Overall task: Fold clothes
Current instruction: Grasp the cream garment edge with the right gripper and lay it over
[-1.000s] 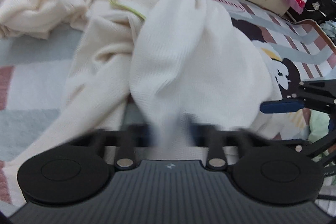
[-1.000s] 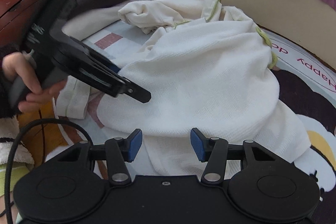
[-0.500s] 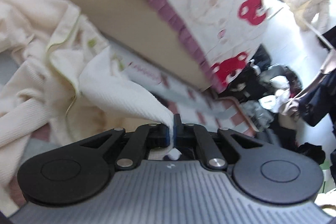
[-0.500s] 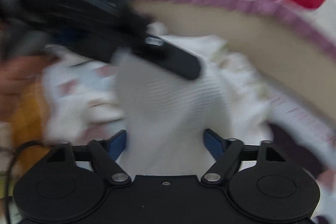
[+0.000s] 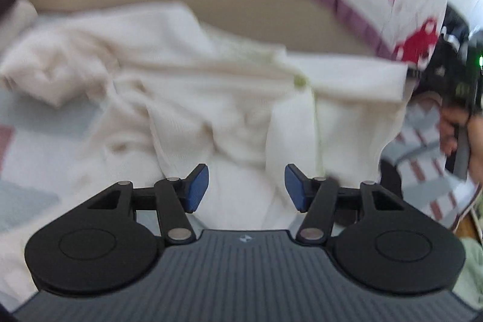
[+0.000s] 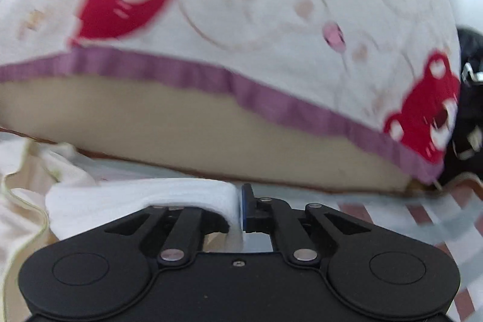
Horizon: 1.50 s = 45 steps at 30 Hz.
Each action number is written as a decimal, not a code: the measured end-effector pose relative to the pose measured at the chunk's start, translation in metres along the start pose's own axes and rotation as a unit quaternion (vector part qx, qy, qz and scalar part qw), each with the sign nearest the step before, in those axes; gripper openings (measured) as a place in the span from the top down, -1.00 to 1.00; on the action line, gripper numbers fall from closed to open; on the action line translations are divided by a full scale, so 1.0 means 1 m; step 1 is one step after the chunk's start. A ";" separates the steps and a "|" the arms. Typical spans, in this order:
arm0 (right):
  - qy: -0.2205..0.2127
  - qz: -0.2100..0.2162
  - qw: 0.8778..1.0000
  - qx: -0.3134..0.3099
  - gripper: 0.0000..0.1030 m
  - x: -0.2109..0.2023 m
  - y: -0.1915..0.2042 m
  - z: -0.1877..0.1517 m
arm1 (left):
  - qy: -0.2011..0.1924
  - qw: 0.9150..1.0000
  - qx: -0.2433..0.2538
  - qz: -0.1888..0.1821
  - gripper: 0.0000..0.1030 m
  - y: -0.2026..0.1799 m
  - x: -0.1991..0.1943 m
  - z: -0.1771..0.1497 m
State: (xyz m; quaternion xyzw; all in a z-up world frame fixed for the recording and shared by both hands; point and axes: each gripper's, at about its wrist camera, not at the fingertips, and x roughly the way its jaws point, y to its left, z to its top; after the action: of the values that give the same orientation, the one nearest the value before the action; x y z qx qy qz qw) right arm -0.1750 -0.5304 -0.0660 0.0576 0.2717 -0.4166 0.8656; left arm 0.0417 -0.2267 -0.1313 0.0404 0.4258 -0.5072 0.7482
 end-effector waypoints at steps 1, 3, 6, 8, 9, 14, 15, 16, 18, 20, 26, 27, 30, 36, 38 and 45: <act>0.012 -0.003 1.000 0.007 0.86 0.008 -0.004 -0.006 | 0.018 1.000 0.008 0.003 -0.07 -0.004 0.009 -0.003; 0.040 -0.007 0.999 0.018 0.86 0.026 -0.010 -0.017 | 0.042 0.999 0.026 0.012 -0.13 -0.012 0.022 -0.012; 0.076 -0.005 0.996 0.037 0.52 0.044 -0.015 -0.033 | 0.064 0.996 0.057 0.029 -0.18 -0.024 0.037 -0.021; 0.092 -0.007 0.995 0.047 0.21 0.048 -0.019 -0.041 | 0.071 0.993 0.084 0.046 -0.23 -0.031 0.043 -0.025; 0.094 -0.006 0.994 0.053 0.16 0.048 -0.022 -0.043 | 0.070 0.991 0.096 0.058 -0.25 -0.032 0.044 -0.026; 0.116 0.024 0.986 0.120 -0.17 0.028 -0.046 -0.057 | 0.066 0.991 0.100 0.062 -0.34 -0.030 0.044 -0.026; 0.124 0.038 0.982 0.139 -0.17 0.024 -0.052 -0.061 | 0.069 0.991 0.097 0.063 -0.34 -0.030 0.047 -0.025; 0.133 0.048 0.977 0.157 -0.17 0.020 -0.058 -0.066 | 0.072 0.990 0.098 0.067 -0.34 -0.031 0.050 -0.023; 0.150 0.067 0.968 0.188 -0.17 0.009 -0.067 -0.078 | 0.080 0.988 0.104 0.077 -0.39 -0.035 0.058 -0.022; 0.165 0.088 0.959 0.215 -0.17 -0.004 -0.075 -0.091 | 0.084 0.989 0.094 0.079 -0.70 -0.038 0.063 -0.021; 0.204 0.203 0.921 0.261 -0.21 -0.024 -0.068 -0.134 | 0.053 0.977 0.136 0.158 0.10 -0.057 0.071 -0.030; 0.208 0.217 0.915 0.268 -0.21 -0.022 -0.062 -0.139 | 0.048 0.975 0.146 0.161 0.45 -0.060 0.068 -0.031; 0.214 0.237 0.904 0.283 -0.21 -0.016 -0.040 -0.146 | 0.032 0.972 0.138 0.187 0.93 -0.062 0.058 -0.027; 0.211 0.251 0.898 0.293 -0.21 -0.009 -0.019 -0.142 | -0.089 0.951 0.112 0.274 0.94 -0.073 -0.010 -0.017; 0.206 0.244 0.903 0.288 -0.21 -0.010 -0.020 -0.142 | -0.135 0.937 0.106 0.304 0.94 -0.077 -0.040 -0.018; 0.203 0.224 0.911 0.280 -0.23 -0.029 -0.027 -0.145 | -0.198 0.933 -0.077 0.291 0.95 -0.041 -0.109 -0.050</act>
State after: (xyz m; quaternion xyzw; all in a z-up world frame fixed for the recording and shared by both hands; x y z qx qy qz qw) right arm -0.2713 -0.4807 -0.1698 0.4399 0.2936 -0.2503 0.8109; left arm -0.0338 -0.1430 -0.0737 0.0039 0.2762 -0.2308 0.9330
